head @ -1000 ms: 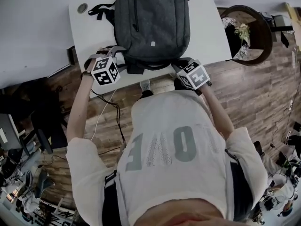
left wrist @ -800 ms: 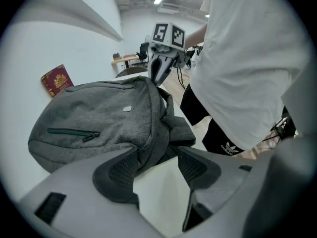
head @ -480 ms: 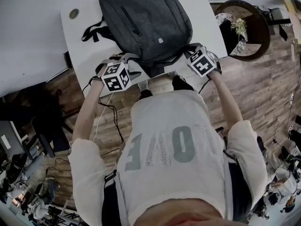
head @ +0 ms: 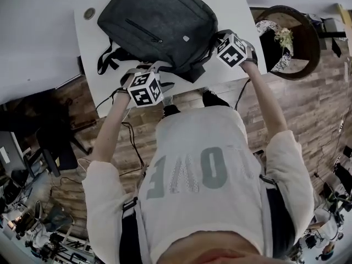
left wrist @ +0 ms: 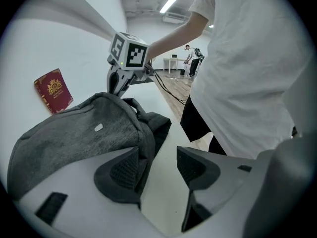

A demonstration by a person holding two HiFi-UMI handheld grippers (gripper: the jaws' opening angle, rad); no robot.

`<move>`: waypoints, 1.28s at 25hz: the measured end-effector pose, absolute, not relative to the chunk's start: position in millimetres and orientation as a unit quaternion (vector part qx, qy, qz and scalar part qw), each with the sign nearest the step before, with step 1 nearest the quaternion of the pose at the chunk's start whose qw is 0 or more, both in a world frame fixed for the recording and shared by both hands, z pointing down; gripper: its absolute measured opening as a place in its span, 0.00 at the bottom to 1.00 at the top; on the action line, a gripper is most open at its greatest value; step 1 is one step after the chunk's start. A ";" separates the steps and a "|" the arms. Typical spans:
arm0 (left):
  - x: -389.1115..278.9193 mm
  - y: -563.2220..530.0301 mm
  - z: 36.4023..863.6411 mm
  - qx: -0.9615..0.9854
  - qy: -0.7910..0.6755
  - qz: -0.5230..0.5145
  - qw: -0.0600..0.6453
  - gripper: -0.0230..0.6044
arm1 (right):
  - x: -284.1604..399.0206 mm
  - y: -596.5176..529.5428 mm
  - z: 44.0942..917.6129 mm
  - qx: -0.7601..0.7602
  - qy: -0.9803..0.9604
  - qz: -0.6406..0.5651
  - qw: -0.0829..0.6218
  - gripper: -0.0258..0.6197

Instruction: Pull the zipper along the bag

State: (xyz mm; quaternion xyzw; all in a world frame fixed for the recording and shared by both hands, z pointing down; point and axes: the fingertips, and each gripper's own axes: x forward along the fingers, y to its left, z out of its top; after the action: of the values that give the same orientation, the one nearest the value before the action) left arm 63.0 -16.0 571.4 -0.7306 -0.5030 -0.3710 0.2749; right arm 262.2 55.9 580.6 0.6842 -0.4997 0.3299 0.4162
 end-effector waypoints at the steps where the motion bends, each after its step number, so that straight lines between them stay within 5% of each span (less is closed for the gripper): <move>1: 66.5 -12.3 571.0 -0.736 -0.499 -0.370 0.270 0.45 | 270.7 50.9 580.4 0.681 -0.505 0.319 0.423 0.09; 18: 127.6 -6.4 563.7 -0.828 -0.392 -0.357 0.185 0.37 | 347.8 -34.9 580.4 0.634 -0.560 0.239 0.476 0.09; 28: 84.0 -161.1 570.8 -0.749 -0.327 -0.432 0.382 0.52 | 344.0 -20.3 572.0 0.625 -0.538 0.261 0.501 0.09; 32: 77.2 -177.9 595.1 -0.741 -0.341 -0.440 0.375 0.53 | 346.2 -19.4 569.6 0.623 -0.526 0.271 0.511 0.09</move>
State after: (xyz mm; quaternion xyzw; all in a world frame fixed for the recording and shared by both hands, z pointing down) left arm 77.2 -177.9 595.1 -0.7415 -0.3405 -0.4398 0.3752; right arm 346.2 -19.4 569.6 0.6233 -0.5258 0.2715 0.5112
